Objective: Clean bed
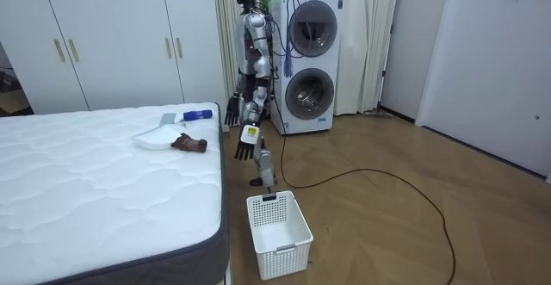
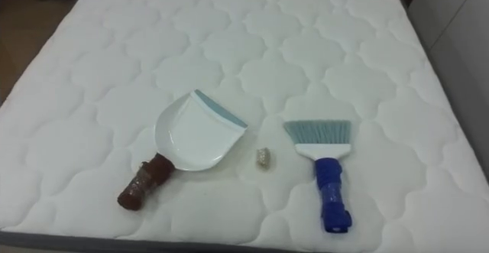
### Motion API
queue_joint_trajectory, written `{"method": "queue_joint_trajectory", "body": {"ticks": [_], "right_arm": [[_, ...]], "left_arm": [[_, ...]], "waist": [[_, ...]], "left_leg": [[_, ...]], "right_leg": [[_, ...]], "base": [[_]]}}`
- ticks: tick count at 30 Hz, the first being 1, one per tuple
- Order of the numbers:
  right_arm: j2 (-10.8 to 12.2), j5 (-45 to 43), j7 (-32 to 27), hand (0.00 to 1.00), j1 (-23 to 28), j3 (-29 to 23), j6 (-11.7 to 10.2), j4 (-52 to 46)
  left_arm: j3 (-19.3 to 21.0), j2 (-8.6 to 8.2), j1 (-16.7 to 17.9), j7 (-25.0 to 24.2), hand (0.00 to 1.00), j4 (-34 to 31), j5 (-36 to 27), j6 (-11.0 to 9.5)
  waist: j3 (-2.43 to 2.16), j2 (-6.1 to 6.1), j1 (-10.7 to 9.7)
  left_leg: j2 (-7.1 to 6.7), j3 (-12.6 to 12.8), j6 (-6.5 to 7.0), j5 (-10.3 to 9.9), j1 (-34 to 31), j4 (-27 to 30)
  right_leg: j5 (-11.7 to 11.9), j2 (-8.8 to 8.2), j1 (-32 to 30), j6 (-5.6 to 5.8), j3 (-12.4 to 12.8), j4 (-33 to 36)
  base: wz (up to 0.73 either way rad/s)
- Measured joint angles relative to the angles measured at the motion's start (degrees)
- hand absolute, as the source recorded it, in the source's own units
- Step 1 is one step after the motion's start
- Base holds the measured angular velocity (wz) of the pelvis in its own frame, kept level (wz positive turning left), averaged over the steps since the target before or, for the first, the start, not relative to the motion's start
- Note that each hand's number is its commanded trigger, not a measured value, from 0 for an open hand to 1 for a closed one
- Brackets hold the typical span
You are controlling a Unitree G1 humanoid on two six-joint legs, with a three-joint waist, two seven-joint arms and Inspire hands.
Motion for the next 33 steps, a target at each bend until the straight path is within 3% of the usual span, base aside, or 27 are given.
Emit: {"method": "queue_joint_trajectory", "body": {"ticks": [5,8,10,12,17,21,33], "right_arm": [[-0.01,-1.43,-0.49,0.00,0.10,-0.06,-1.09,0.00],[-0.30,-2.25,-0.36,0.00,0.19,-0.59,-1.52,-0.35],[-0.67,-2.75,-0.20,0.00,-0.01,-0.62,-1.53,-0.41],[-0.87,-3.81,-0.10,0.00,0.01,-0.66,-1.94,-0.37],[-0.88,-3.92,-0.34,0.00,0.35,-0.66,-2.56,-0.56],[-0.87,-4.40,-0.44,0.00,0.56,-0.61,-2.57,-1.94],[-0.85,-2.16,0.08,0.00,0.56,1.76,-2.50,-3.10]], "left_arm": [[2.13,0.01,0.05,2.32,0.00,-1.76,-0.03,-0.17],[3.56,-0.10,0.12,4.10,0.00,-9.05,0.05,-0.45],[3.28,-0.09,-0.03,5.89,0.00,-14.26,0.11,-1.87],[3.23,-0.06,-1.01,7.99,0.00,-16.78,1.24,-3.97],[0.19,-0.16,-0.26,10.64,0.00,-27.16,3.34,-4.12],[-2.27,0.23,-0.35,14.60,0.00,-32.38,3.35,-6.31],[-7.11,0.77,-2.72,16.79,0.00,-33.96,3.33,-6.69]], "waist": [[0.05,0.17,0.00],[0.02,0.25,0.01],[0.03,0.60,-0.02],[-0.24,1.15,-0.13],[-0.25,1.12,-0.68],[-0.28,1.26,-1.55],[-0.17,0.66,-3.11]], "left_leg": [[-0.02,-0.16,0.00,-0.01,-0.24,0.83],[-0.01,-0.43,-0.01,-0.01,-0.34,0.87],[-0.06,-0.54,-0.01,0.00,-0.25,0.87],[-0.13,-0.42,-0.01,-0.01,-0.01,0.88],[-0.07,-0.25,-0.01,-0.01,0.13,1.16],[-0.06,-0.18,-0.01,-0.01,0.03,1.22],[0.03,0.02,0.00,-0.01,-0.50,1.50]], "right_leg": [[0.00,-0.05,-0.08,0.00,-0.31,0.05],[0.00,-0.03,0.10,0.00,-0.59,0.17],[0.00,-0.07,0.34,0.00,-0.63,0.38],[0.00,-0.10,0.76,0.00,-0.44,0.37],[0.00,-0.07,0.42,0.00,-0.47,0.42],[0.00,-0.14,0.37,0.00,-0.46,0.85],[0.00,-0.04,-0.67,-0.01,0.51,0.96]], "base": [[0.04],[0.08],[0.02],[-0.04],[-0.01],[0.00],[-0.01]]}}
